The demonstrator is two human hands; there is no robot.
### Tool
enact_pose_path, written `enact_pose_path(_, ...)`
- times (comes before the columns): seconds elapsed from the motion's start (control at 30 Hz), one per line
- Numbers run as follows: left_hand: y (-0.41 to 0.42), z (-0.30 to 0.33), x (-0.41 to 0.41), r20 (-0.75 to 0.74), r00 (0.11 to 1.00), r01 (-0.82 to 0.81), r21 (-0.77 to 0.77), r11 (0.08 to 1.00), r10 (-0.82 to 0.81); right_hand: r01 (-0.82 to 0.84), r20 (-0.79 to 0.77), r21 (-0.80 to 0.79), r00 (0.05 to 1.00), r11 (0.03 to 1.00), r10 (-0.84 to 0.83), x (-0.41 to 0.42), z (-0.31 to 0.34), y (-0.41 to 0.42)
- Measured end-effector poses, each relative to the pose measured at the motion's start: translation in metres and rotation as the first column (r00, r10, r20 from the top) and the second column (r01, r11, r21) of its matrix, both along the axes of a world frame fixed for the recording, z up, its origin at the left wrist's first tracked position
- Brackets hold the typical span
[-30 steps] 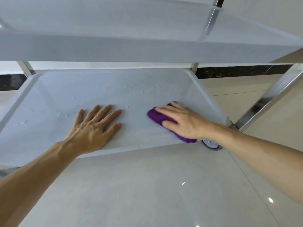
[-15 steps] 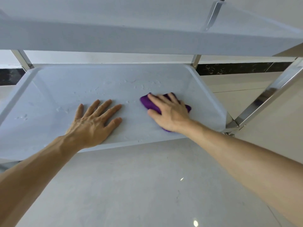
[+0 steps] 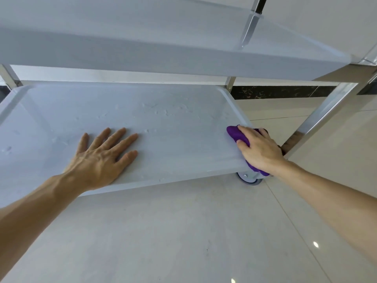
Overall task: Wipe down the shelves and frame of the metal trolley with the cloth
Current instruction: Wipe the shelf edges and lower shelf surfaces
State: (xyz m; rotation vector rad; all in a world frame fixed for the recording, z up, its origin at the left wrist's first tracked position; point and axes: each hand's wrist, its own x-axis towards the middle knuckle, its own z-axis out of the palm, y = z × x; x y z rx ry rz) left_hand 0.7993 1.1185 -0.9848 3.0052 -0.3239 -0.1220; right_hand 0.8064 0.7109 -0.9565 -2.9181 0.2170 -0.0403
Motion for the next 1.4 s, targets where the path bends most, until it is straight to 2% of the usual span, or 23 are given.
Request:
enact_pose_path(0.1,-0.004,0.002,0.000,0.008,1.000,-0.015,-0.008,1.000,0.015,0.094,-0.023,-0.049,0.995,0.994,-0.095,0.024,0.000,0.045)
enact_pose_path(0.17,-0.004,0.004,-0.001,0.028,0.999,-0.020,-0.018,1.000,0.021,0.018,-0.015,-0.023,1.000,1.000,-0.019,0.030,0.001,0.081)
enact_pose_path(0.23,-0.003,0.005,-0.003,0.042,0.999,-0.024,-0.023,0.999,0.025,-0.197,0.070,-0.006,0.978,0.980,0.197,0.023,-0.002,0.116)
enact_pose_path(0.33,0.001,0.005,-0.004,0.034,0.999,-0.025,-0.024,0.999,0.026,-0.581,0.237,0.039,0.796,0.813,0.557,0.006,-0.007,0.141)
enact_pose_path(0.4,0.004,0.005,-0.003,0.027,0.999,-0.021,-0.022,1.000,0.021,-0.682,0.255,0.068,0.717,0.728,0.649,0.009,-0.003,0.131)
enact_pose_path(0.47,0.005,0.005,-0.001,0.027,0.999,-0.018,-0.021,1.000,0.018,-0.673,0.220,0.058,0.729,0.737,0.648,0.023,0.001,0.110)
enact_pose_path(0.53,0.006,0.004,0.000,0.028,0.999,-0.015,-0.024,1.000,0.016,-0.578,0.182,0.015,0.804,0.816,0.566,0.044,0.003,0.079)
enact_pose_path(0.6,0.006,0.002,0.001,0.033,0.999,-0.015,-0.027,1.000,0.016,-0.388,0.141,0.016,0.913,0.921,0.383,0.067,0.005,0.042)
enact_pose_path(0.67,0.006,0.001,0.001,0.040,0.999,-0.017,-0.026,1.000,0.018,-0.166,0.099,0.057,0.982,0.985,0.159,0.086,0.006,0.016)
enact_pose_path(0.73,0.005,-0.001,0.002,0.041,0.999,-0.019,-0.024,1.000,0.020,-0.030,0.081,0.069,0.996,0.997,0.025,0.104,0.002,0.013)
enact_pose_path(0.83,0.003,0.000,0.002,0.035,0.999,-0.022,-0.020,1.000,0.023,0.056,0.069,0.035,0.996,0.998,-0.058,0.131,-0.003,0.052)
enact_pose_path(0.9,0.002,0.001,0.003,0.035,0.999,-0.030,-0.033,0.999,0.032,0.036,0.032,0.066,0.999,0.997,-0.038,0.141,-0.004,0.095)
enact_pose_path(1.0,0.001,0.003,0.003,0.037,0.999,-0.037,-0.048,0.998,0.039,-0.224,0.051,0.064,0.974,0.973,0.221,0.132,-0.014,0.164)
enact_pose_path(1.1,0.002,0.008,0.004,0.070,0.997,-0.038,-0.072,0.997,0.043,-0.512,0.072,0.038,0.858,0.858,0.509,0.110,-0.022,0.194)
enact_pose_path(1.23,-0.009,0.013,0.020,0.171,0.975,-0.123,-0.132,0.984,0.145,-0.748,0.123,0.090,0.664,0.658,0.738,0.106,-0.006,0.146)
enact_pose_path(1.3,-0.019,0.010,0.028,0.187,0.959,-0.181,-0.162,0.970,0.211,-0.722,0.121,0.137,0.691,0.678,0.712,0.112,0.000,0.106)
enact_pose_path(1.4,-0.025,0.001,0.032,0.227,0.938,-0.205,-0.248,0.947,0.263,-0.514,0.092,0.194,0.857,0.835,0.506,0.124,0.000,0.043)
